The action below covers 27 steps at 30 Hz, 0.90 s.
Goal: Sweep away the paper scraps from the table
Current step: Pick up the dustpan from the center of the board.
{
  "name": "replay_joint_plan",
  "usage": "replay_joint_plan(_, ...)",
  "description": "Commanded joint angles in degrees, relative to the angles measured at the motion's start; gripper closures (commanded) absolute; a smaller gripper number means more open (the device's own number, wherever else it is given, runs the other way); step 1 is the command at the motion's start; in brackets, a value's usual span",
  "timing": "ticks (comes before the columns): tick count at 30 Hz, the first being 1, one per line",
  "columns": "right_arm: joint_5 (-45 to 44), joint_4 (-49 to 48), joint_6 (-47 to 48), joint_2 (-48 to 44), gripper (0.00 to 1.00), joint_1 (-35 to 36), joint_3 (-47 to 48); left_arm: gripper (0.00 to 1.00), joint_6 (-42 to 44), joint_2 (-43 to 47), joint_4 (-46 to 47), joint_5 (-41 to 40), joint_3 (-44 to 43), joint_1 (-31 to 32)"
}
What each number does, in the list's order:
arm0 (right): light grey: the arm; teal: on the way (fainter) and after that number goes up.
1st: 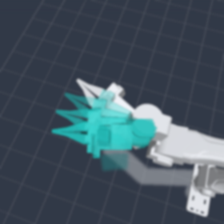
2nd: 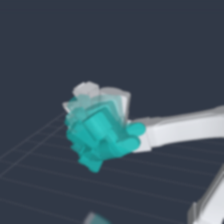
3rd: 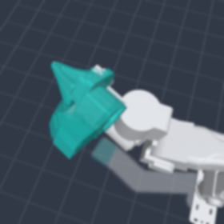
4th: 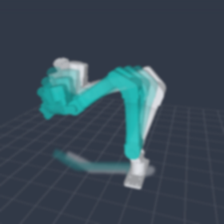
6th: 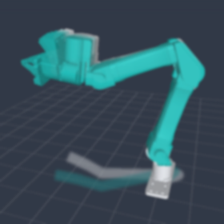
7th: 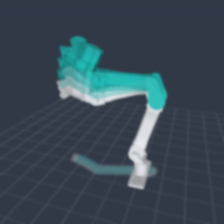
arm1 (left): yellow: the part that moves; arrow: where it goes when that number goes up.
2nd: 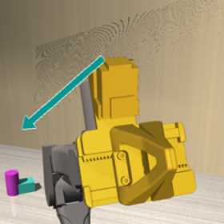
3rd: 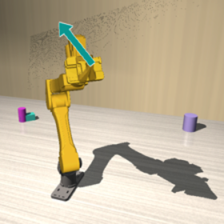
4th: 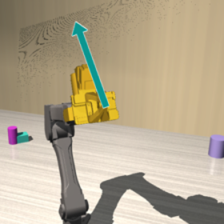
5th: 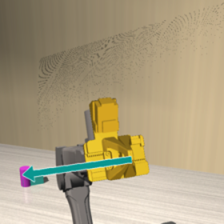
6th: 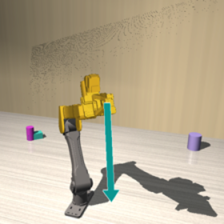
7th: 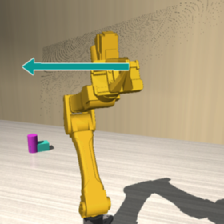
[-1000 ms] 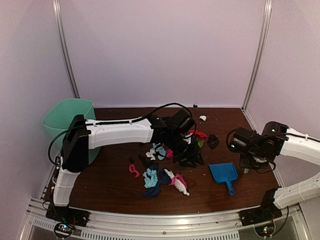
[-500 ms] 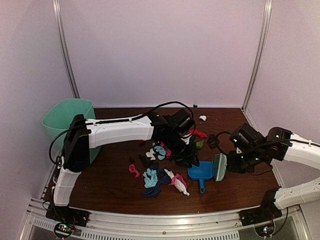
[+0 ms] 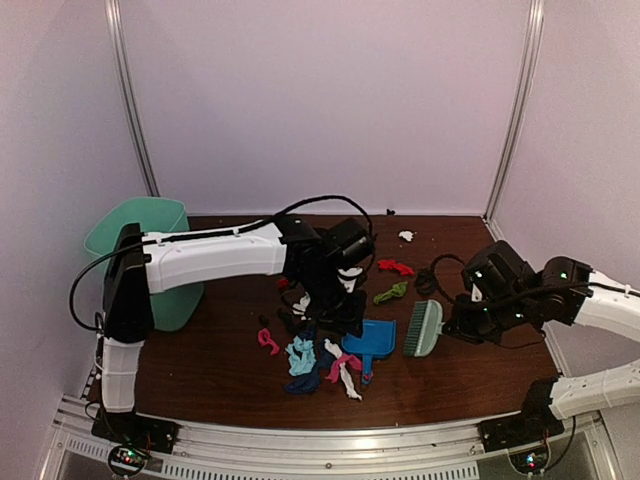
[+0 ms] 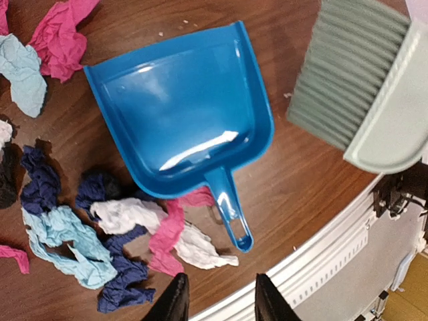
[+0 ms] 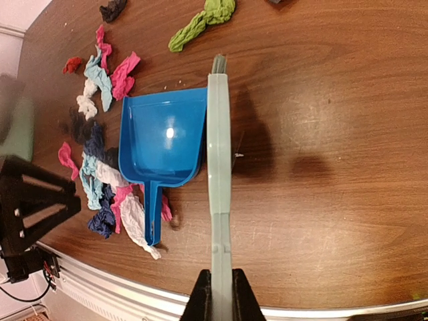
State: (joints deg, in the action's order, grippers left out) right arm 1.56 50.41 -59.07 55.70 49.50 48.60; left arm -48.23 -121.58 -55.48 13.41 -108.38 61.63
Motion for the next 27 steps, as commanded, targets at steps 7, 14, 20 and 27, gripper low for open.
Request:
replay_joint_plan(7,-13.5,9.9,-2.5,-2.7,1.0,-0.5,6.6,0.55,0.4,-0.6,2.5,-5.2,1.3,8.5)
replay_joint_plan(14,-13.4,10.9,-2.3,-4.3,1.0,-0.5,6.3,0.48,-2.4,-3.1,1.7,-7.6,2.1,8.8)
replay_joint_plan(20,-13.4,12.1,-2.3,-6.0,1.0,-0.5,6.1,0.45,-2.6,-5.9,3.7,-6.6,1.9,8.7)
replay_joint_plan(27,-13.1,13.6,-1.4,-6.4,1.0,-0.5,6.3,0.47,-3.5,-8.2,6.0,-6.2,0.7,8.8)
